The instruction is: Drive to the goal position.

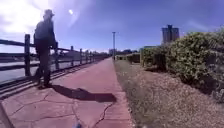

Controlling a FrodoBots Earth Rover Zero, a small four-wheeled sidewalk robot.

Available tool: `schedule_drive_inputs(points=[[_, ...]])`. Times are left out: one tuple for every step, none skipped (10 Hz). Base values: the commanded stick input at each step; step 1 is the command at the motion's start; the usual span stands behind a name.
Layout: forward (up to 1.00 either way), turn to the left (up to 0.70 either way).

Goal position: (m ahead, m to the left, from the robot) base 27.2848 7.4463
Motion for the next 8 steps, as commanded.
schedule_drive_inputs(points=[[0.7, 0.1], [0.7, 0.35], [0.7, 0.35], [0.7, 0.35], [0.7, 0.35], [0.7, 0.35], [0.7, 0.25], [0.7, 0.0]])
